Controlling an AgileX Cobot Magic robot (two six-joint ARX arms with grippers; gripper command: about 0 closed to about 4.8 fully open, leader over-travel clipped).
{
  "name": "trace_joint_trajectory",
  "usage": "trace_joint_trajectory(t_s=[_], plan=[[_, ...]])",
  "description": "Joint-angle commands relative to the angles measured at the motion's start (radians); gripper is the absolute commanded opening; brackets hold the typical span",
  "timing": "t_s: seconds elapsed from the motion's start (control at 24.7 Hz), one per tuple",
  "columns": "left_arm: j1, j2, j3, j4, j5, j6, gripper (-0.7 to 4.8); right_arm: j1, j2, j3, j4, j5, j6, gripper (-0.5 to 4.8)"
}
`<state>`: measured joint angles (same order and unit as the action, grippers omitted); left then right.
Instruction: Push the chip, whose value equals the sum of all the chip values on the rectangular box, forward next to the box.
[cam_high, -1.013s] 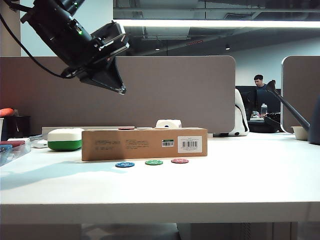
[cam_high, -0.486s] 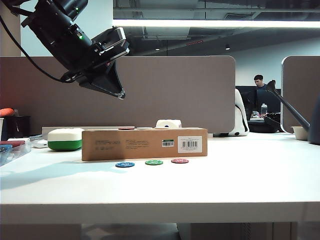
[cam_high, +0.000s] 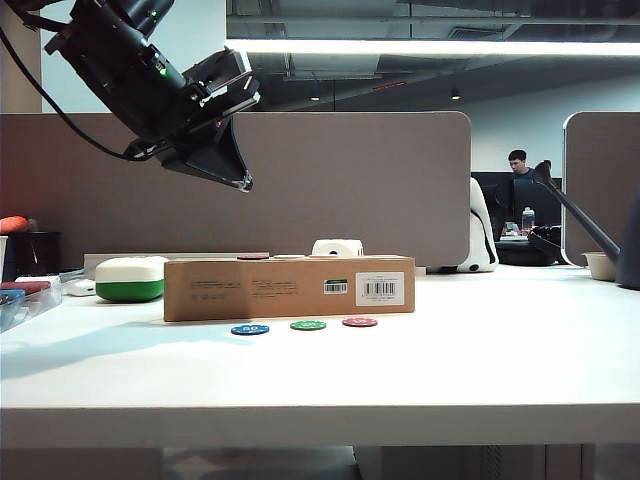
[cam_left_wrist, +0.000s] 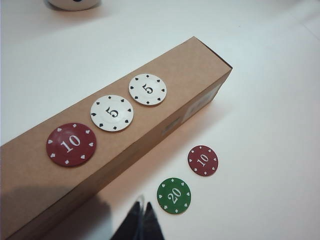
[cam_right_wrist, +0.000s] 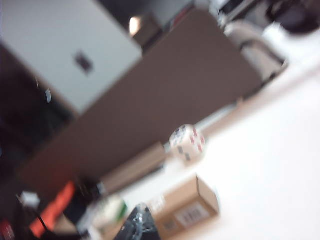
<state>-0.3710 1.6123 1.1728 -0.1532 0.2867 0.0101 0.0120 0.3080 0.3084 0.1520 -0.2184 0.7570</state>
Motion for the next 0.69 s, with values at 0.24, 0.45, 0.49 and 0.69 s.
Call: trace_joint_trajectory(t_s=[0.24,0.45,0.49,0.69], plan=[[-0.001,-0.003,0.003,0.012,0.003,0.004,-0.05,0.152,0.587,0.295,-0.003,-0.155,-0.328,-0.05],[-0.001,-0.003,0.003,0.012,0.006,0.004,-0.05,0.323,0.857,0.420,-0.019,-0.101,-0.415,-0.05],[-0.001,-0.003,0.003,0.013,0.006,0.005,-0.05,0.352,0.900,0.437,-0.020,-0.091,-0.425,-0.05],[-0.001,-0.003,0.003,0.013,0.006,0.004,-0.05,0.504,1.209,0.547,-0.013,-0.072,-0.564,-0.05]])
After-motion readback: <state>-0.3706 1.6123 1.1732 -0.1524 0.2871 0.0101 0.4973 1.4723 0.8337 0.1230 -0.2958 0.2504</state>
